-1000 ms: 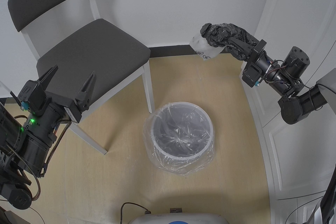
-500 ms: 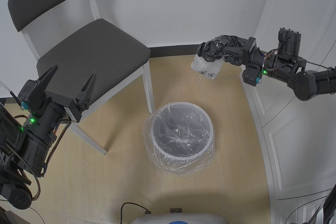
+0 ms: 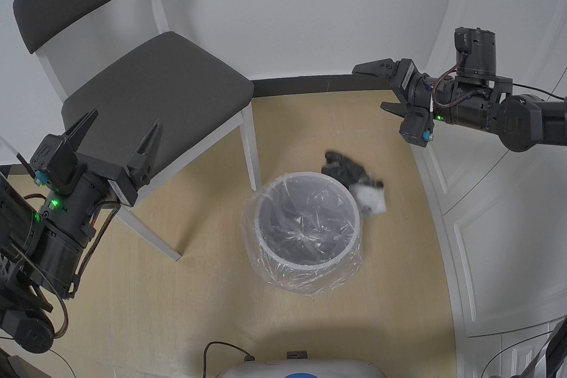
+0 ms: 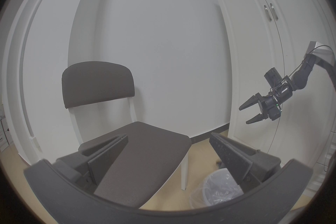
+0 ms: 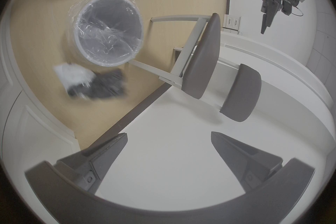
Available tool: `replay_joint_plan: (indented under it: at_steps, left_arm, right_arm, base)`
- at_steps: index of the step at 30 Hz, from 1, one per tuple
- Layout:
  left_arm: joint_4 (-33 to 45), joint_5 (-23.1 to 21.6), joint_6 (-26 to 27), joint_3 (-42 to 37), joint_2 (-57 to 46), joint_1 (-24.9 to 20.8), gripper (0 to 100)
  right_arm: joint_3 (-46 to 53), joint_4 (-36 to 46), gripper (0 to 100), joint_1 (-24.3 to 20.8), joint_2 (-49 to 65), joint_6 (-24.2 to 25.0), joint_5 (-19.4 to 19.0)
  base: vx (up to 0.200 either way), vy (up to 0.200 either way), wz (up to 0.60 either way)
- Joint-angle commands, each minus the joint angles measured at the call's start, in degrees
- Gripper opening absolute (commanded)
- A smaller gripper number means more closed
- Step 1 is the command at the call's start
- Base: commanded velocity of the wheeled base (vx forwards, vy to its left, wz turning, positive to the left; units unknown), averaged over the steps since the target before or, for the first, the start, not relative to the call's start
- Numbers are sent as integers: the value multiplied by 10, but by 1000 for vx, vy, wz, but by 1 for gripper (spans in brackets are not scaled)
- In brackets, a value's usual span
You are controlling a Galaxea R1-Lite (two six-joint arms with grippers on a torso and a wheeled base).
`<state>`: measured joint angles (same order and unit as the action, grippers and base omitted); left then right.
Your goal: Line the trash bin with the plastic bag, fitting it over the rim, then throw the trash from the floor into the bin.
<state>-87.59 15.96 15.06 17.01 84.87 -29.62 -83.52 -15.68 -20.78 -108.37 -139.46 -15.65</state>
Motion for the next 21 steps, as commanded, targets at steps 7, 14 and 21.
replay_joint_plan:
  at_steps: [7, 14, 21]
  left_arm:
    - [0, 0, -3, 1, 6, 10, 100]
    - [0, -8, -4, 2, 10, 33, 100]
    - [0, -26, -4, 4, 28, 54, 100]
  right_arm:
    - [-7, 6, 100, 11, -18, 23, 17]
    - [133, -24, 100, 72, 38, 429, 140]
    - [172, -5, 100, 74, 45, 907, 237]
  base:
    - [0, 0, 0]
    - [0, 0, 0]
    - [0, 0, 0]
